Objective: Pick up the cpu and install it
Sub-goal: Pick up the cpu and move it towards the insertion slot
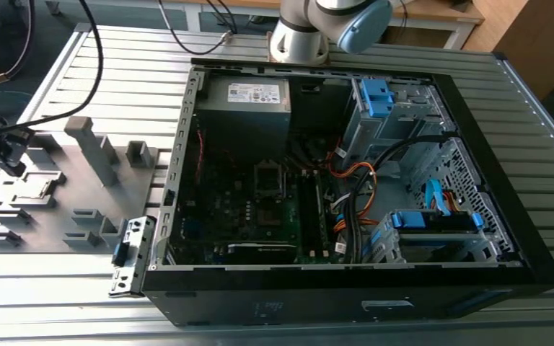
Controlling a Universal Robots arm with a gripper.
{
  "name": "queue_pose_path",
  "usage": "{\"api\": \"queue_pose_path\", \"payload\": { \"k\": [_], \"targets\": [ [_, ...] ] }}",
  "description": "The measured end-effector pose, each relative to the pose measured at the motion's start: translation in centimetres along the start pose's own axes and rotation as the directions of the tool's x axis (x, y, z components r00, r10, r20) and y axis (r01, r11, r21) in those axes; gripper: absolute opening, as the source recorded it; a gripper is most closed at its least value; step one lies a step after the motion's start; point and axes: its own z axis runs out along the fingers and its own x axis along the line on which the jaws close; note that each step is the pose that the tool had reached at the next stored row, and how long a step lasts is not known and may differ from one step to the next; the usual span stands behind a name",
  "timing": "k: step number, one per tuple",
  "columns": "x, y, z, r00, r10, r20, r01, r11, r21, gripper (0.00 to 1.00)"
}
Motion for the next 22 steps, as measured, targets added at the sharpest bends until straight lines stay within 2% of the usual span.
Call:
{"api": "queue_pose_path", "payload": {
  "k": [3, 5, 11, 16, 22],
  "targets": [
    [0.0, -0.01, 0.02, 1.0, 0.0, 0.0, 0.0, 1.0, 0.0, 0.11],
    [-0.01, -0.01, 0.15, 1.0, 0.0, 0.0021, 0.0, 1.0, -0.0006, 0.11],
    [0.0, -0.04, 1.2, 1.0, 0.0, 0.0023, 0.0, 1.0, -0.0003, 0.11],
    [0.01, -0.06, 1.97, 1.0, 0.0, 0.0047, 0.0, 1.0, -0.0005, 0.11],
    [0.01, -0.07, 2.02, 1.0, 0.0, 0.0046, 0.0, 1.0, -0.0004, 0.11]
  ]
}}
